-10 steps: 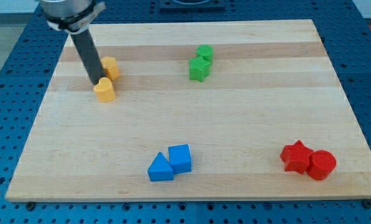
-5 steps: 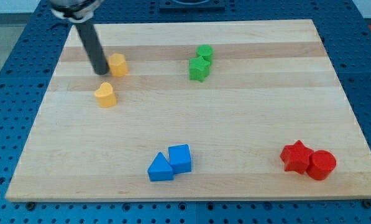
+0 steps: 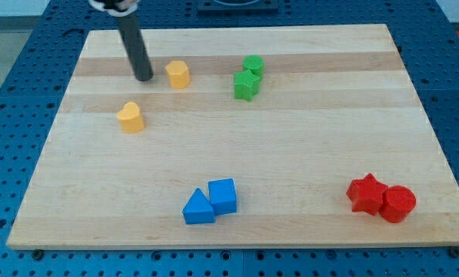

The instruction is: Push yellow hexagon closer to the green star and green circle

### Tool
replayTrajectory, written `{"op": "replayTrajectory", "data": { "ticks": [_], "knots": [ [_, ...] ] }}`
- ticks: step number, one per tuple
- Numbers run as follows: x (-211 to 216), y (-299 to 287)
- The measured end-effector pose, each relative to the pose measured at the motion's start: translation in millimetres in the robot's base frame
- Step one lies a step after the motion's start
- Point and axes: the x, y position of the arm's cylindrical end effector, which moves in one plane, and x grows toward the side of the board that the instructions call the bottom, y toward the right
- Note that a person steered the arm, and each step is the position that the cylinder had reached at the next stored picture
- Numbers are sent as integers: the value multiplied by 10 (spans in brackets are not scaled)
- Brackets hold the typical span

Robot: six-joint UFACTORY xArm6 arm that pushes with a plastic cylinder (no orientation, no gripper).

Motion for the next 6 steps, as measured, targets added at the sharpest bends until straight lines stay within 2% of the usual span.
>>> {"op": "replayTrajectory", "data": {
  "ticks": [1,2,4,6],
  "knots": [
    [-51,610],
    [-74,804],
    [94,39],
    [544,213]
  ]
}}
